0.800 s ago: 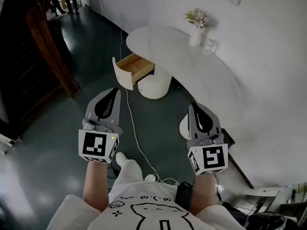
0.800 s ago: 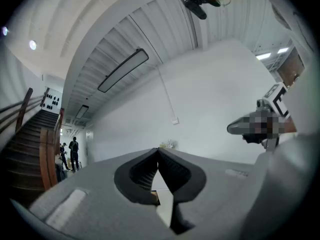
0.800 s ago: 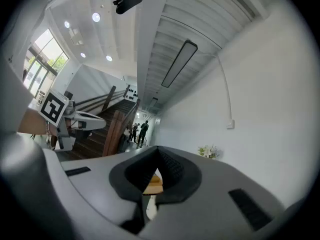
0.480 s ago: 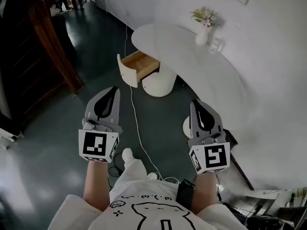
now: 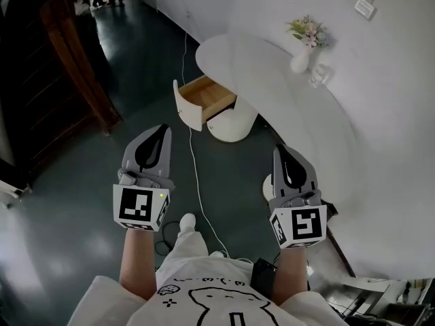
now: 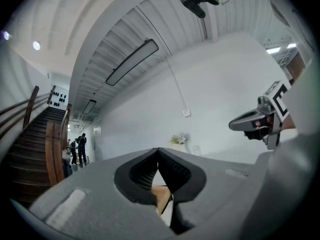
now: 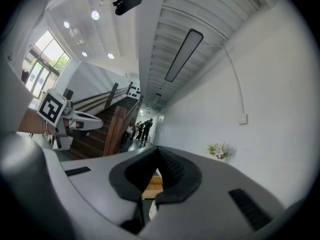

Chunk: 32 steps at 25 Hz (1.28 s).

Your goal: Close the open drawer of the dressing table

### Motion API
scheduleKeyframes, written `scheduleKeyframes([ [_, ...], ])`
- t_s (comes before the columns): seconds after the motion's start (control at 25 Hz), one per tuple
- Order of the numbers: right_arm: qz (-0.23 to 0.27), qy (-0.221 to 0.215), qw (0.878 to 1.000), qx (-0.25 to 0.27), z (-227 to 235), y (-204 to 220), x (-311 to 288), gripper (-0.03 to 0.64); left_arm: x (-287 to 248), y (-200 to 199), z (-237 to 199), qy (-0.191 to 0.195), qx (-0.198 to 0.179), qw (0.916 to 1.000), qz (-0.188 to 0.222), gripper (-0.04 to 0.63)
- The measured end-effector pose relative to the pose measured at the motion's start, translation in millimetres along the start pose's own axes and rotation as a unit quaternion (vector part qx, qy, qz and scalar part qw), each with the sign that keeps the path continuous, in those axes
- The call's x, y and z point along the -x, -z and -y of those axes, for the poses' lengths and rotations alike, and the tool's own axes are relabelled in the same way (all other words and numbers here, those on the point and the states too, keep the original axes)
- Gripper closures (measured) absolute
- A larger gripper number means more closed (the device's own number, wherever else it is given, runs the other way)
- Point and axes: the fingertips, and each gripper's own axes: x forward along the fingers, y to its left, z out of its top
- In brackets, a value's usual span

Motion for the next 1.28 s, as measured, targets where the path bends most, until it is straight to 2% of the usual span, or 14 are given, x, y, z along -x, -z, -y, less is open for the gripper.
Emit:
scheduleKeyframes([
  [0.44,-0.027,0.043,0.999,0.001,6,-5,-139,0.62,-100,30,-111,0.008,0.017,0.9998,0.003,0.581],
  [0.68,-0.042,0.048,0.998,0.011,-12,-3,-190,0.62,-130,48,-158,0.017,0.02,0.9996,-0.007,0.581],
  [0.92,-0.057,0.043,0.997,0.022,-14,4,-210,0.62,-147,63,-166,0.039,0.022,0.9989,-0.016,0.581],
  [1.12,-0.064,0.04,0.997,0.01,-2,21,-226,0.62,-166,77,-156,0.054,0.018,0.998,-0.025,0.581],
  [1.28,-0.062,0.028,0.998,0.007,11,35,-248,0.618,-188,86,-155,0.051,0.016,0.998,-0.032,0.581],
])
